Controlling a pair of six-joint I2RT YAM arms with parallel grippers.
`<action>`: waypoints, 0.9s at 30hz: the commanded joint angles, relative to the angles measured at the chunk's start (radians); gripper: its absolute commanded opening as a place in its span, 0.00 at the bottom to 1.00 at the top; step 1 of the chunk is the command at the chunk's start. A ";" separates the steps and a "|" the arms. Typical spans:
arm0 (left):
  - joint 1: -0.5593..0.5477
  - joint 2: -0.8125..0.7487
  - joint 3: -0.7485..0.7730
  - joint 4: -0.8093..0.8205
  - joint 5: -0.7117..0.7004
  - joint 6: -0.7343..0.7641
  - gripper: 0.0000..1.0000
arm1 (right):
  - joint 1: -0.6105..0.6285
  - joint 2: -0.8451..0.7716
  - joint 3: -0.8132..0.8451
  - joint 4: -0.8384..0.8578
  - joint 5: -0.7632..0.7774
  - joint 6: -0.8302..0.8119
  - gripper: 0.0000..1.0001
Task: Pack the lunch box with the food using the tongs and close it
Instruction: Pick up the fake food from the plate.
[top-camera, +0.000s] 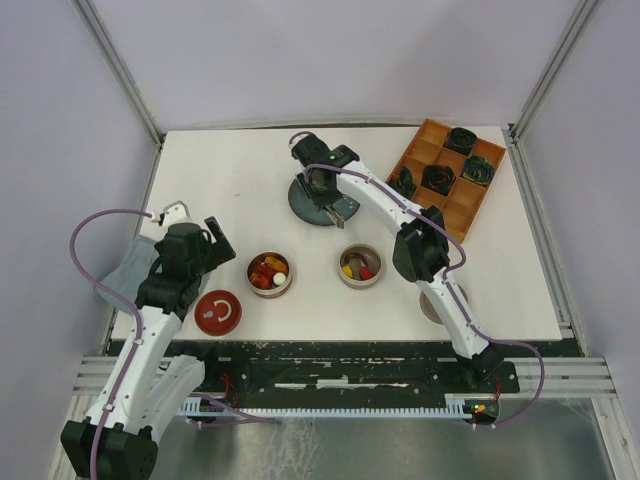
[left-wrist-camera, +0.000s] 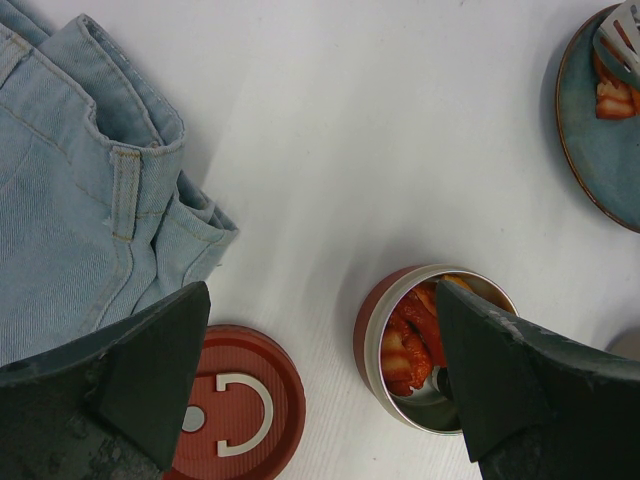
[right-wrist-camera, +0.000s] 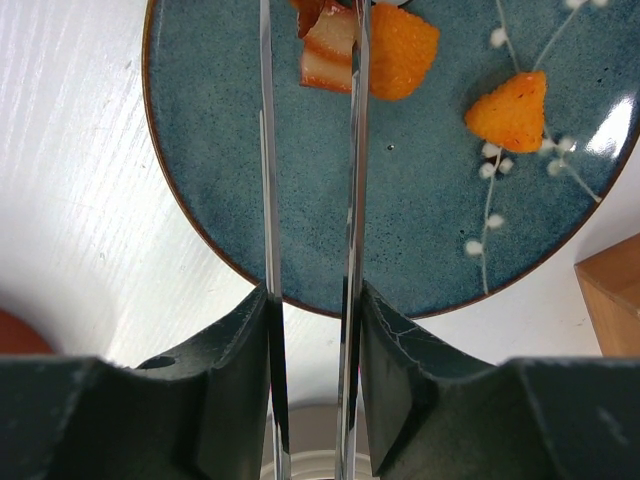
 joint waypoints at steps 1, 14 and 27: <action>0.003 0.000 0.002 0.050 -0.006 0.016 1.00 | 0.002 -0.085 0.006 0.018 -0.008 0.010 0.43; 0.003 -0.006 0.001 0.051 -0.007 0.017 1.00 | 0.001 -0.122 -0.027 0.034 0.001 0.051 0.35; 0.004 -0.006 0.001 0.050 -0.010 0.017 1.00 | 0.002 -0.372 -0.245 0.039 0.006 0.086 0.33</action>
